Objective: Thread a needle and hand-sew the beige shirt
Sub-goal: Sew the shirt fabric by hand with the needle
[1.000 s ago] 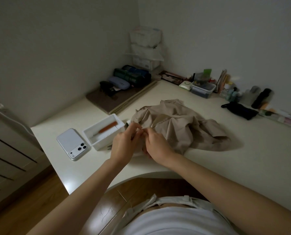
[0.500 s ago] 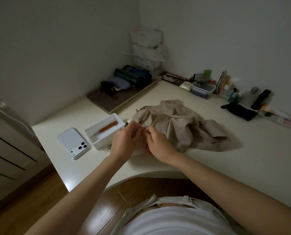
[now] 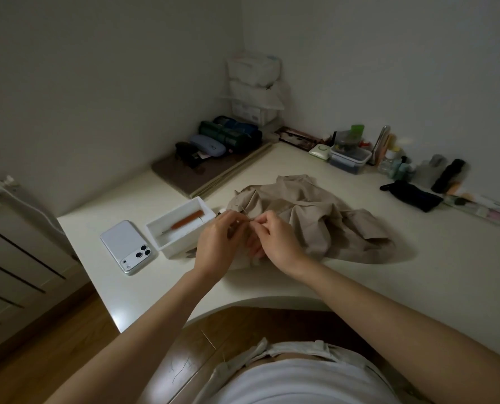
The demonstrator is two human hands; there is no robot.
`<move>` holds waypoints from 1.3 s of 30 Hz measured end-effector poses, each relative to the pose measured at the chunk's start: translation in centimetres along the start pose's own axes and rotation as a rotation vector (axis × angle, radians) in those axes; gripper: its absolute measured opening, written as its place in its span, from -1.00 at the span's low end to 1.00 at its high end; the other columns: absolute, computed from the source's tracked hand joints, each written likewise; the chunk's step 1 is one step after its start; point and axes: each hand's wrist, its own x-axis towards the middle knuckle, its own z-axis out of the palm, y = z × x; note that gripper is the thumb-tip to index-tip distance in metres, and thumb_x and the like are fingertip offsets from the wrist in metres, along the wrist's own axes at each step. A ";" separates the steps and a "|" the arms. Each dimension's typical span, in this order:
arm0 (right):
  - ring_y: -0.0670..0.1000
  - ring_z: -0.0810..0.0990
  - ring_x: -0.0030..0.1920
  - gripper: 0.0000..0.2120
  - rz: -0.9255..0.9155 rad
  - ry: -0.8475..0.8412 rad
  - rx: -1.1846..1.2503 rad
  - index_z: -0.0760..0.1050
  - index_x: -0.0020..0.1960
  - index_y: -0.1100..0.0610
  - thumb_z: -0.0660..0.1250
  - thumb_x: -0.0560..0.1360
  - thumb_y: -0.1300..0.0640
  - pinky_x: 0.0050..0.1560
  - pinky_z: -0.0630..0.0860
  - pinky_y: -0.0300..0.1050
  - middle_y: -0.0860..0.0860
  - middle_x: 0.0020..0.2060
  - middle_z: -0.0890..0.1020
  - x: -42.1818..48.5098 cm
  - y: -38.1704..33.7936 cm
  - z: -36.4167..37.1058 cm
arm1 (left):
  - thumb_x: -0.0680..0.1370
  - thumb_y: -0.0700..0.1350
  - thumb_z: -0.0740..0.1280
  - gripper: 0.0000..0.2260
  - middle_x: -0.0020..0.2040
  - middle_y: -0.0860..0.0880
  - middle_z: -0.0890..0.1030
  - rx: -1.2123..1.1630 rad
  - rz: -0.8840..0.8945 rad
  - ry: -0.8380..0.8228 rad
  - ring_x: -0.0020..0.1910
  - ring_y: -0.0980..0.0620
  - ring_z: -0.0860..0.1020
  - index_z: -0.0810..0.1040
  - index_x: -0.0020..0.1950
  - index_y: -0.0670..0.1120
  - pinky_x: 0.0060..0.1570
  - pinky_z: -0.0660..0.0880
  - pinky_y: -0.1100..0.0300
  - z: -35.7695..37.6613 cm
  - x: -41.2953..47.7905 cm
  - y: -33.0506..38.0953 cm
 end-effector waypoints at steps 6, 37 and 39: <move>-0.07 0.62 -0.21 -0.86 -0.044 -0.107 -0.057 0.42 0.10 0.14 0.11 0.64 0.19 -0.23 0.53 -0.30 0.03 -0.20 0.61 -0.4 -0.2 -0.3 | 0.55 -0.14 0.34 -0.94 -0.24 0.13 0.55 -0.122 -0.144 0.038 -0.26 0.20 0.52 0.60 -0.07 -0.09 -0.26 0.42 0.40 0.0 0.1 -0.3; -0.09 0.62 -0.10 -0.86 -0.280 -0.179 -0.484 0.46 0.12 0.05 0.19 0.61 0.08 -0.06 0.59 -0.18 0.01 -0.07 0.64 1.7 -2.2 1.0 | 0.57 -0.18 0.32 -0.86 -0.31 -0.01 0.63 -0.661 -0.654 -0.101 -0.35 0.20 0.58 0.60 -0.11 -0.22 -0.35 0.47 0.41 -3.8 0.5 -0.9; -0.07 0.56 -0.04 -0.79 -0.222 -0.126 -0.475 0.51 0.16 0.07 0.20 0.60 0.05 0.00 0.53 -0.20 0.00 0.03 0.58 2.2 -2.5 1.2 | 0.56 -0.15 0.34 -0.89 -0.28 0.04 0.59 -0.425 -0.518 -0.125 -0.30 0.20 0.54 0.60 -0.16 -0.10 -0.29 0.43 0.45 -4.2 0.7 -2.3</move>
